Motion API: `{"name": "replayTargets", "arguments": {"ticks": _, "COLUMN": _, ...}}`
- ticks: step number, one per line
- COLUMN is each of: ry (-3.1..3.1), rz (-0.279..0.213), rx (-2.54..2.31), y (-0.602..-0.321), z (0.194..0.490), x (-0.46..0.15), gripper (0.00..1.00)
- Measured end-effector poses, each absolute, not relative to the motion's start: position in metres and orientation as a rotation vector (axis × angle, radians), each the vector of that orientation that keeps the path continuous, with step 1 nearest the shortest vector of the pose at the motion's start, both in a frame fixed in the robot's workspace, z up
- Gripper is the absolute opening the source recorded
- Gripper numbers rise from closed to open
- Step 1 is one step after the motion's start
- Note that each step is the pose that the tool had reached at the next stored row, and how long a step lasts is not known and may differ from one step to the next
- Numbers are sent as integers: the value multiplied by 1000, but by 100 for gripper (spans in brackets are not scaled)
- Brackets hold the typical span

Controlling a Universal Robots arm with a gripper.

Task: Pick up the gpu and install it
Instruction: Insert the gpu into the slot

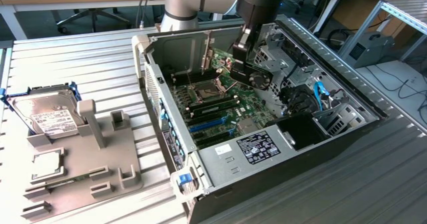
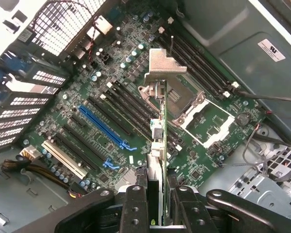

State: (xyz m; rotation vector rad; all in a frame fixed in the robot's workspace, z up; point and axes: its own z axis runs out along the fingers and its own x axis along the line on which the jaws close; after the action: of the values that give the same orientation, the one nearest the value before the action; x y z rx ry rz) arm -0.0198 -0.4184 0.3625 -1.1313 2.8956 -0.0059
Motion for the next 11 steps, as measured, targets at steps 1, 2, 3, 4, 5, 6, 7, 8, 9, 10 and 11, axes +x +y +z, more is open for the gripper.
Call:
{"name": "replayTargets", "arguments": {"ticks": 1, "ry": 2893, "rz": -6, "rx": -1137, "y": -418, "z": 362, "x": -20, "gripper": 26}}
{"name": "replayTargets", "arguments": {"ticks": 2, "ry": 2891, "rz": -6, "rx": -1144, "y": -418, "z": 362, "x": -20, "gripper": 26}}
{"name": "replayTargets", "arguments": {"ticks": 3, "ry": 2889, "rz": -6, "rx": -1148, "y": -418, "z": 362, "x": -20, "gripper": 26}}
{"name": "replayTargets", "arguments": {"ticks": 4, "ry": 2886, "rz": -5, "rx": -1156, "y": -418, "z": 362, "x": -20, "gripper": 26}}
{"name": "replayTargets", "arguments": {"ticks": 5, "ry": 2884, "rz": -5, "rx": -1161, "y": -418, "z": 363, "x": -20, "gripper": 26}}
{"name": "replayTargets", "arguments": {"ticks": 6, "ry": 2880, "rz": -5, "rx": -1169, "y": -418, "z": 362, "x": -20, "gripper": 26}}
{"name": "replayTargets", "arguments": {"ticks": 7, "ry": 2875, "rz": -5, "rx": -1183, "y": -418, "z": 363, "x": -20, "gripper": 26}}
{"name": "replayTargets", "arguments": {"ticks": 8, "ry": 2871, "rz": -5, "rx": -1192, "y": -418, "z": 362, "x": -20, "gripper": 26}}
{"name": "replayTargets", "arguments": {"ticks": 9, "ry": 2866, "rz": -5, "rx": -1204, "y": -418, "z": 362, "x": -20, "gripper": 26}}
{"name": "replayTargets", "arguments": {"ticks": 10, "ry": 2860, "rz": -4, "rx": -1217, "y": -418, "z": 362, "x": -20, "gripper": 26}}
{"name": "replayTargets", "arguments": {"ticks": 11, "ry": 2852, "rz": -4, "rx": -1236, "y": -418, "z": 362, "x": -20, "gripper": 26}}
